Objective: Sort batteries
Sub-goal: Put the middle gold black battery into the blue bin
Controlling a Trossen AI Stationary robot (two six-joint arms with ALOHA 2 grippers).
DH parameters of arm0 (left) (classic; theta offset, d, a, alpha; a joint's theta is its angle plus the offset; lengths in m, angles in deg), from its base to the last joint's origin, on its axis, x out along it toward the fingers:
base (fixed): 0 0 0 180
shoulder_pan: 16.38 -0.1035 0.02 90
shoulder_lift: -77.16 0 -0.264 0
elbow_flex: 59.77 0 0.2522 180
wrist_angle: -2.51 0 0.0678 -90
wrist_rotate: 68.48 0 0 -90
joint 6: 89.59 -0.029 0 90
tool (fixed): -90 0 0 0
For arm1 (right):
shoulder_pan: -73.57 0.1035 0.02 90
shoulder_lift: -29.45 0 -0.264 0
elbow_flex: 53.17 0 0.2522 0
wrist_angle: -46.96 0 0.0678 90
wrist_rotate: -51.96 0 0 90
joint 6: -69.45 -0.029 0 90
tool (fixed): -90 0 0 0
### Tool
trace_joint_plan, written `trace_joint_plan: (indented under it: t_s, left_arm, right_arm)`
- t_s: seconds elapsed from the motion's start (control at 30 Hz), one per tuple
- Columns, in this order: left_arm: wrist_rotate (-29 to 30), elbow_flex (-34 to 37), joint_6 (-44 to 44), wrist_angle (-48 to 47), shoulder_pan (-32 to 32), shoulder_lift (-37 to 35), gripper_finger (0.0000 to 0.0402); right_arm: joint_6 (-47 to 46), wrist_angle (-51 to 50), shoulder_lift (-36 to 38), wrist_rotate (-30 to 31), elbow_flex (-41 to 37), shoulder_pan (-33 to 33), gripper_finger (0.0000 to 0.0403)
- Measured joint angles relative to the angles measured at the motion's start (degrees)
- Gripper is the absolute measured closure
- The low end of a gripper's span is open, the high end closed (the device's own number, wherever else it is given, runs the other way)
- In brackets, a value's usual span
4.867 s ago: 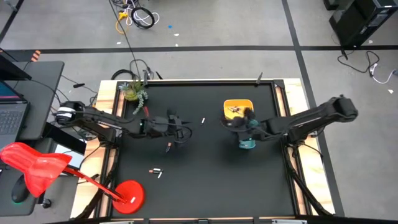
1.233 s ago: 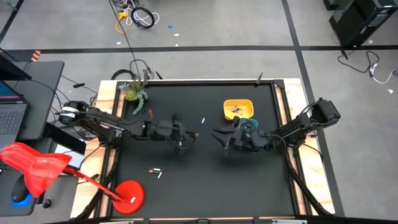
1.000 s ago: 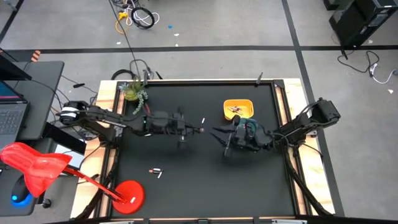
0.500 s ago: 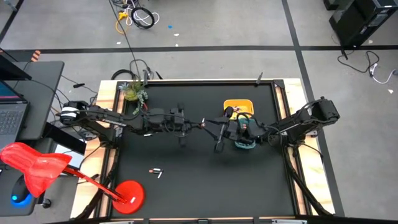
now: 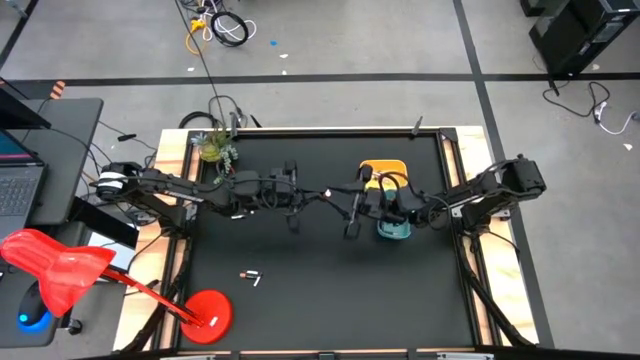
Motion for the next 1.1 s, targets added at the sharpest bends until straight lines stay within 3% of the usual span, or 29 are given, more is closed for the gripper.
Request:
trace_joint_plan:
  t_s: [0.27, 0.47, 0.73, 0.83, 1.1]
  left_arm:
    - [0.9, 0.0, 0.0, 0.1, 0.0, 0.0, 0.0401]
    - [1.6, -0.1, -0.1, 0.2, -0.1, 0.0, 0.0401]
    - [5.6, -0.1, -3.0, -2.6, 0.0, -0.1, 0.0396]
    - [7.2, -0.3, -3.3, -5.6, 0.0, -0.2, 0.0365]
    - [9.7, -0.4, -3.0, -9.5, 0.0, 0.0, 0.0230]
  right_arm:
    - [-2.2, 0.1, 0.0, -6.9, 0.0, -3.2, 0.0258]
    - [-3.7, -0.2, 0.0, -10.7, 0.0, -5.0, 0.0358]
    - [-4.8, -1.9, 0.0, -11.3, 0.0, -5.8, 0.0359]
    - [-4.5, -2.9, -0.1, -10.1, 0.0, -5.9, 0.0359]
    - [-4.8, -5.6, -0.1, -7.7, 0.0, -6.4, 0.0359]
